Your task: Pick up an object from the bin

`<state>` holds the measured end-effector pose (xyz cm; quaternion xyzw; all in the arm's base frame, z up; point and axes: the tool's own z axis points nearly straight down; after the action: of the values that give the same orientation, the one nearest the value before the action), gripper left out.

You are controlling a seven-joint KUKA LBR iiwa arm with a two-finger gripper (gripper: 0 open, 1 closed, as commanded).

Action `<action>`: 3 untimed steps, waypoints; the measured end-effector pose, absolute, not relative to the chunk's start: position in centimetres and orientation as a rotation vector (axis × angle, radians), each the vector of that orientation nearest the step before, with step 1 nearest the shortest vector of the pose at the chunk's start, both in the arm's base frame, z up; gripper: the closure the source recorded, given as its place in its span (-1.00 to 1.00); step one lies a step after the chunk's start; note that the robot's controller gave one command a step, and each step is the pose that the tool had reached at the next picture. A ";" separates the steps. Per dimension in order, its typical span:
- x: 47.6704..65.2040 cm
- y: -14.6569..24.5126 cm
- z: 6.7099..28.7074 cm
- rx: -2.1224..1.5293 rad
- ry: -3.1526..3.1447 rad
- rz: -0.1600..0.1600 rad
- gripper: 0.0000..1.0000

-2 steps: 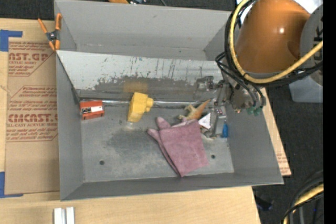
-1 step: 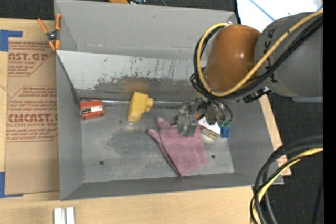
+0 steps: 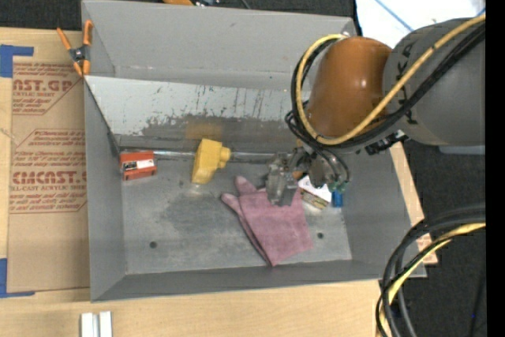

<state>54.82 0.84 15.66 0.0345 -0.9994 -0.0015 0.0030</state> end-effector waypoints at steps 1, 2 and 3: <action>55.0 0.7 17.8 0.108 -3.122 -0.006 1.00; 57.9 4.2 24.2 -0.116 -3.127 -0.004 -1.00; 57.8 4.2 24.0 -0.114 -3.125 -0.004 -1.00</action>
Offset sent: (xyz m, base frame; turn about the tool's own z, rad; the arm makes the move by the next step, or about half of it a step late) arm 0.0296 0.0326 0.0841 0.1443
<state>57.81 4.19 24.01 -0.0366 -0.9993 -0.0014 0.0070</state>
